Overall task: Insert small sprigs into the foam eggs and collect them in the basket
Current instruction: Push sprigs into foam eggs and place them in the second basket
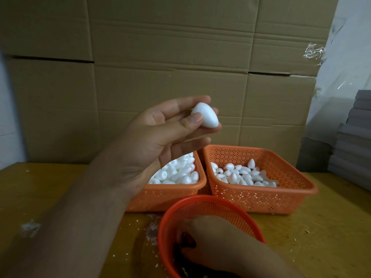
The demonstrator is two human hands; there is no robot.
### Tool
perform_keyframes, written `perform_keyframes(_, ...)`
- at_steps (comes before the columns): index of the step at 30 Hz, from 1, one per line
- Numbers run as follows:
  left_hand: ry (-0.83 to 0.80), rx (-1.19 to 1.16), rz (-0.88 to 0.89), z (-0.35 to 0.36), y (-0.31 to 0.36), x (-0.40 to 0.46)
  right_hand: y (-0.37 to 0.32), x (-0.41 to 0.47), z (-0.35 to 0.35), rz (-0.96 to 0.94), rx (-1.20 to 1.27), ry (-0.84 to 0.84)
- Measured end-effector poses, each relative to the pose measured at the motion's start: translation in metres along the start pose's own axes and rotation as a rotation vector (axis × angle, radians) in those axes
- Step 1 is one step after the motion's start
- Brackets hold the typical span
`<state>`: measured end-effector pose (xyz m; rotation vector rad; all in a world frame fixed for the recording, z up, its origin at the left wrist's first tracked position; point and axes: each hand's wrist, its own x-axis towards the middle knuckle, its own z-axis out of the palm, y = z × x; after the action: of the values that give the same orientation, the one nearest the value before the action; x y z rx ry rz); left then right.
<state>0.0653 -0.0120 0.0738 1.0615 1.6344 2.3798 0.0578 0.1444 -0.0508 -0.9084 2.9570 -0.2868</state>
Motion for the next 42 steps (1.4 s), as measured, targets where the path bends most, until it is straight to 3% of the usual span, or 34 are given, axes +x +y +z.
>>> perform_keyframes(10,0.060,0.104,0.004,0.0036,-0.0011,-0.0009,0.0004,0.0003,0.0004,-0.001,0.000,-0.001)
perform_keyframes(18,0.142,0.017,-0.063,0.0015,-0.0001,0.0044,0.0011,0.0005,0.0016,0.000,0.002,0.009)
perform_keyframes(27,0.075,-0.066,-0.128,0.0015,0.0004,0.0066,0.0012,0.0007,0.0008,-0.003,0.005,-0.005)
perform_keyframes(42,0.049,0.051,-0.127,-0.0013,-0.0011,0.0065,0.0012,0.0002,0.0021,-0.009,-0.003,0.014)
